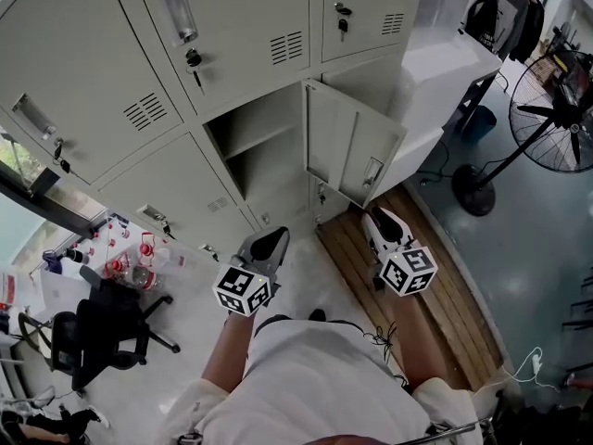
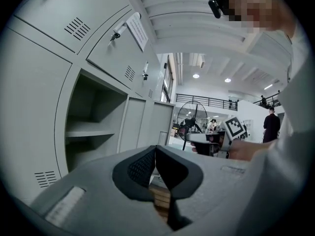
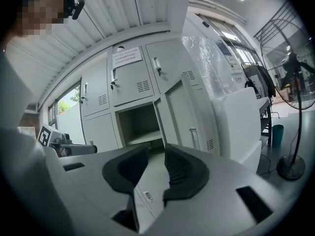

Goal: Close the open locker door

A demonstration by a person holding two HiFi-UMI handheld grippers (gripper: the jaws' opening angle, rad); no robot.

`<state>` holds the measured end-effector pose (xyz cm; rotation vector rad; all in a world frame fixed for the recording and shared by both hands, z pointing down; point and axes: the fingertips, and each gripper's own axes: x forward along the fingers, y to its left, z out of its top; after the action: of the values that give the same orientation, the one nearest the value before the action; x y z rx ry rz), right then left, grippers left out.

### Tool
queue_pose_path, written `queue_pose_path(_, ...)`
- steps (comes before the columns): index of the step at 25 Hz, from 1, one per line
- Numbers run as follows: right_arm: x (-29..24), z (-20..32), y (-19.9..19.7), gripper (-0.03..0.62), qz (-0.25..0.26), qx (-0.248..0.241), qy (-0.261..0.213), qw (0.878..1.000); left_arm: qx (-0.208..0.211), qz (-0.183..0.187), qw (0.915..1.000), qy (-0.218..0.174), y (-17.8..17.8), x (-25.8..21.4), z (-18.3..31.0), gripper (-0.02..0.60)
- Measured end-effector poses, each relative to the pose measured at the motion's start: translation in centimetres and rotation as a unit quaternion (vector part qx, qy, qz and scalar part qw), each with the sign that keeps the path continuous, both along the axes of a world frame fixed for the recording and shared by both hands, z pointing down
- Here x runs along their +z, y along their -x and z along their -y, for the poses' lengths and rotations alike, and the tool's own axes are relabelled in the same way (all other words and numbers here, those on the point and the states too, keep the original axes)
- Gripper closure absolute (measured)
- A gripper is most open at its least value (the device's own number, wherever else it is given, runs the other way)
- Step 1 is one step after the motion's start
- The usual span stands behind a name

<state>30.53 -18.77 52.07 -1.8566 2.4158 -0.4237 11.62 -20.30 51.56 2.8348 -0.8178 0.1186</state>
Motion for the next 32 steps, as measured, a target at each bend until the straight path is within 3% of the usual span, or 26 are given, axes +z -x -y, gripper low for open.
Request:
queue_pose_path(6,0.6,2.0,-0.7,0.505,-0.009,0.014,0.009,1.000,0.007,-0.001,0.9999,0.009,-0.4,0.6,1.8,0.566)
queue_pose_path(21,-0.4,5.7,-4.9,0.496,-0.044,0.114,0.012,0.992,0.089,-0.002,0.9960,0.011,-1.3,-0.1,4.8,0.566)
queue_pose_path(32,-0.3,8.9,-8.6,0.473,-0.059,0.140,0.017,0.988,0.081,-0.006,0.9966,0.017,-0.2,-0.1,7.0,0.566)
